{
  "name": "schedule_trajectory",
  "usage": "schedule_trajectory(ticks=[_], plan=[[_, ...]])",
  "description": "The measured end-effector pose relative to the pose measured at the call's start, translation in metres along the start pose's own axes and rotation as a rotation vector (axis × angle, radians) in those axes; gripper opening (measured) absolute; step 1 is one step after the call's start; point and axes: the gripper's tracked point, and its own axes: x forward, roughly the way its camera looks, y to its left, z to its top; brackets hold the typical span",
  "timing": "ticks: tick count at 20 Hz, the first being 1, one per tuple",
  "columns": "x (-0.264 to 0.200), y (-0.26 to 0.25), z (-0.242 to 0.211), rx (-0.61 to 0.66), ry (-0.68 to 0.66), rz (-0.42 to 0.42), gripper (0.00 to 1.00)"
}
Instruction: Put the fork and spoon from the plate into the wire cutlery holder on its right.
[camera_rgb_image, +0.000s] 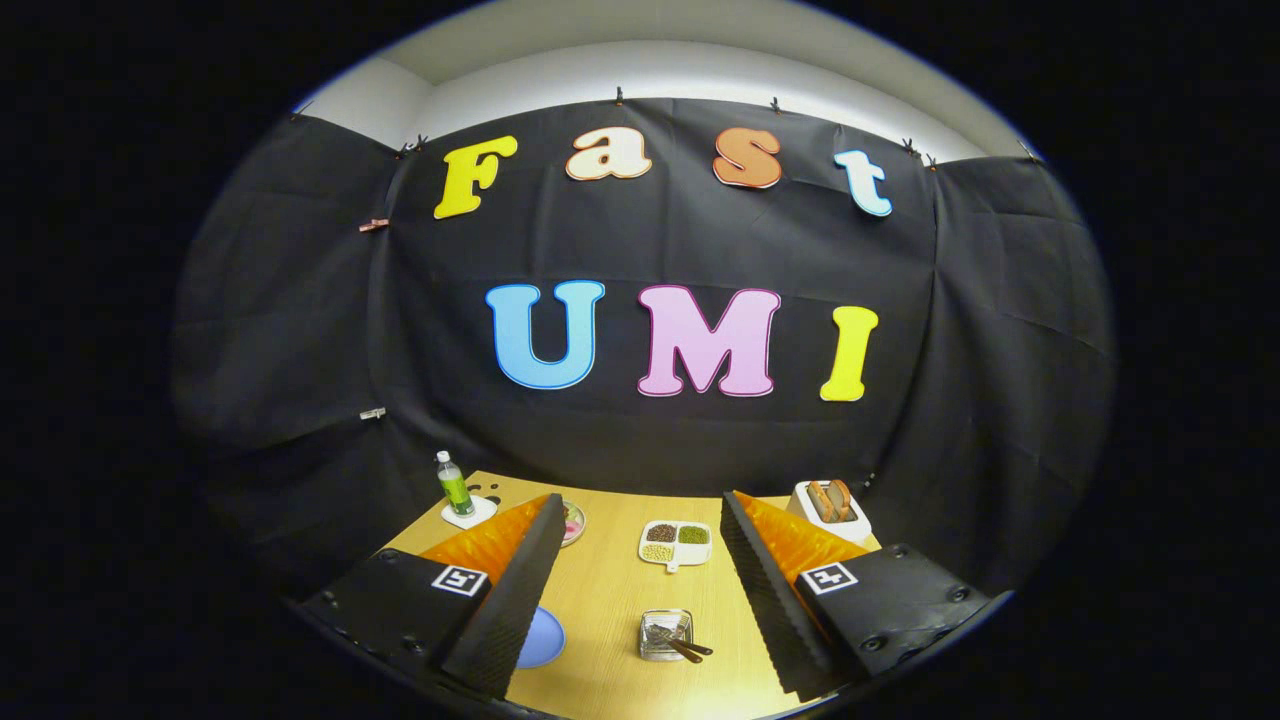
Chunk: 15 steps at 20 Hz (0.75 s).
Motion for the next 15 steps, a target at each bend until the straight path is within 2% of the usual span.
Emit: schedule_trajectory(ticks=[15], plan=[[-0.002,0.013,0.008,-0.033,-0.008,0.013,0.97]])
